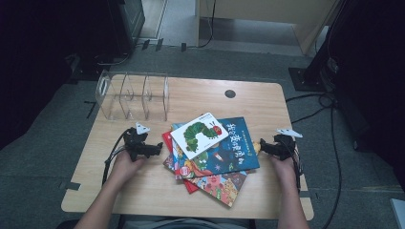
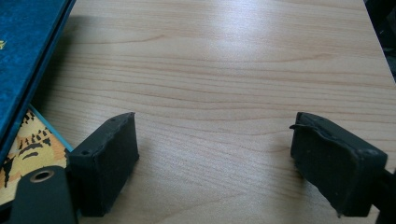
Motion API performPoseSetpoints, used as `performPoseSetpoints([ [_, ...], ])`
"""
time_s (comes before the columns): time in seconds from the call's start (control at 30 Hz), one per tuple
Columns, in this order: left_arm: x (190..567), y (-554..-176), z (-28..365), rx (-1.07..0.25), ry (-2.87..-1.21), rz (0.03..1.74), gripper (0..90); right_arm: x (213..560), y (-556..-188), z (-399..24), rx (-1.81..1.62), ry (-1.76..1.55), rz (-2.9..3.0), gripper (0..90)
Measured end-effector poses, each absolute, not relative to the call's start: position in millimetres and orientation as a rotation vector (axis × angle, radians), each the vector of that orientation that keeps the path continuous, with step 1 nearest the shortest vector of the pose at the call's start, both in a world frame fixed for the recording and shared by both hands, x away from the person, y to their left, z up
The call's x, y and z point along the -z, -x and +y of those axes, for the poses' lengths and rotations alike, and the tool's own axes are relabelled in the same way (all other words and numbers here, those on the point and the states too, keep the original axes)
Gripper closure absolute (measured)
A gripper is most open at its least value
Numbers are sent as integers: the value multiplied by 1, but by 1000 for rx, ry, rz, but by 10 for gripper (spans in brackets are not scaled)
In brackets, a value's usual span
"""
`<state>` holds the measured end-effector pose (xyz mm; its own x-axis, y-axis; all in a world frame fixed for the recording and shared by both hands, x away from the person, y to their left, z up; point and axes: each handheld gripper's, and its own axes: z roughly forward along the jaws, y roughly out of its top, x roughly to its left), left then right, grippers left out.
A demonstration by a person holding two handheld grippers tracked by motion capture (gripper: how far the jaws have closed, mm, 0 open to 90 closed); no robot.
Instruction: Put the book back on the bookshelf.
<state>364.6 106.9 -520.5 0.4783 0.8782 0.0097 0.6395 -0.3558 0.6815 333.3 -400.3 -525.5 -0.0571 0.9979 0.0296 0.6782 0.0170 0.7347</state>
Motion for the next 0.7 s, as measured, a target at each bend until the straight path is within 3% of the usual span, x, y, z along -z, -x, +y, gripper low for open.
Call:
performPoseSetpoints([
  [0.3,520,-365,107,-505,-2110,1255,0,525,-333,-401,-817,-1704,1800,149],
  [0.53,520,-365,107,-508,-2106,1244,14,521,-334,-401,-805,-1707,1835,237],
  [0.57,518,-364,108,-510,-2100,1240,70,519,-334,-401,-797,-1716,1840,242],
  [0.63,514,-362,111,-503,-2102,1225,288,516,-334,-400,-814,-1712,1838,261],
  [0.7,513,-362,113,-497,-2106,1216,332,514,-333,-399,-830,-1701,1843,289],
])
